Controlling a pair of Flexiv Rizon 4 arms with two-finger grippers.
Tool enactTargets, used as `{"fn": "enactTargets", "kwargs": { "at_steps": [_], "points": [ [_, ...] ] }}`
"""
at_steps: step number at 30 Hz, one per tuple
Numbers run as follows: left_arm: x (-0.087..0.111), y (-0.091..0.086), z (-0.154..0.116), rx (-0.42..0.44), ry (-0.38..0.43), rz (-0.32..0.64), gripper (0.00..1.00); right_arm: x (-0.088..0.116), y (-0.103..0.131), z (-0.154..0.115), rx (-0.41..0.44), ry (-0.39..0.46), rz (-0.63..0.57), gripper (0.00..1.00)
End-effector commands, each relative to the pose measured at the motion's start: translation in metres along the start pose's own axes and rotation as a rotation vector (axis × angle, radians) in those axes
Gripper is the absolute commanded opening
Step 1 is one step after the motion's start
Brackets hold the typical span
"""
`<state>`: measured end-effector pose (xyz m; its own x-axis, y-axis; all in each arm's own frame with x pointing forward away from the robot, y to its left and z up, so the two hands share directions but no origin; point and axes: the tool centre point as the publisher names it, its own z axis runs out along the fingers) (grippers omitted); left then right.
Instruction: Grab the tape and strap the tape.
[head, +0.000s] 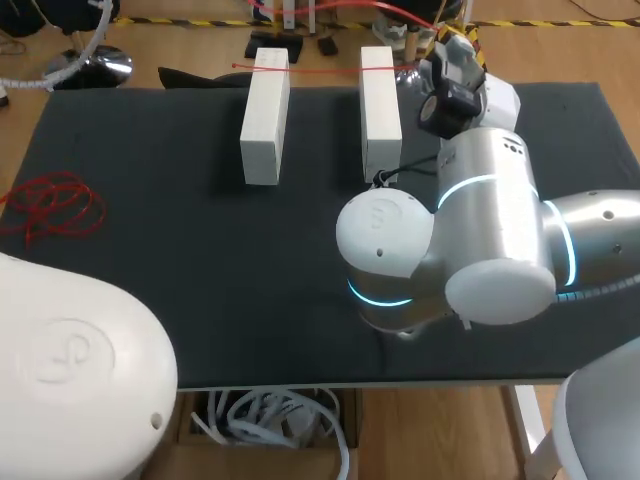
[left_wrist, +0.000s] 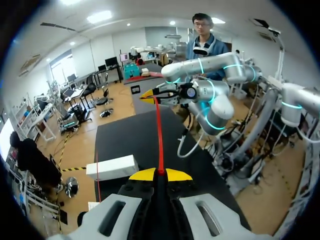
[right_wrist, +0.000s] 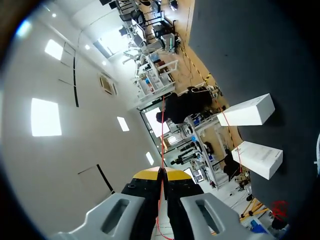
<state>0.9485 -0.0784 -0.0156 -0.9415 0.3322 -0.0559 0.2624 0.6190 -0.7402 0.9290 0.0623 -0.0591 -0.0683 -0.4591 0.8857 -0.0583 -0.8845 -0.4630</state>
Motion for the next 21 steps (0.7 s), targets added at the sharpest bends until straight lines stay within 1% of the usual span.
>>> {"fn": "enactTargets", "kwargs": {
  "at_steps": [1,2,4,5,6,10,14,16,19,21],
  "points": [
    [-0.004,-0.009,-0.002,-0.436,0.011,-0.052,0.00,0.004,0.001,0.000,0.000,-0.008,-0.002,0.00],
    [-0.005,-0.010,-0.002,-0.421,-0.005,-0.044,0.00,0.004,0.001,0.000,0.000,-0.008,-0.002,0.00],
    [-0.005,-0.013,-0.003,-0.429,-0.025,-0.025,0.00,0.004,0.001,0.000,0.000,-0.008,-0.002,0.00],
    [-0.005,-0.016,-0.002,-0.417,-0.039,-0.016,0.00,0.004,0.001,0.000,0.000,-0.008,-0.002,0.00],
    [-0.005,-0.017,-0.002,-0.422,-0.039,-0.013,0.00,0.004,0.001,0.000,0.000,-0.008,-0.002,0.00],
    [-0.005,-0.023,0.000,-0.381,-0.074,0.016,0.00,0.004,0.001,0.000,0.000,-0.008,-0.002,0.00],
    [-0.002,-0.029,0.004,-0.376,-0.062,0.032,0.00,0.004,0.001,0.000,0.000,-0.008,-0.002,0.00],
    [0.000,-0.031,0.007,-0.357,-0.058,0.028,0.00,0.004,0.001,0.000,0.000,-0.008,-0.002,0.00],
    [0.001,-0.037,0.013,-0.348,-0.057,0.027,0.00,0.004,0.001,0.000,0.000,-0.008,-0.002,0.00],
    [0.001,-0.038,0.016,-0.345,-0.053,0.017,0.00,0.004,0.001,0.000,0.000,-0.008,-0.002,0.00]
  ]
}}
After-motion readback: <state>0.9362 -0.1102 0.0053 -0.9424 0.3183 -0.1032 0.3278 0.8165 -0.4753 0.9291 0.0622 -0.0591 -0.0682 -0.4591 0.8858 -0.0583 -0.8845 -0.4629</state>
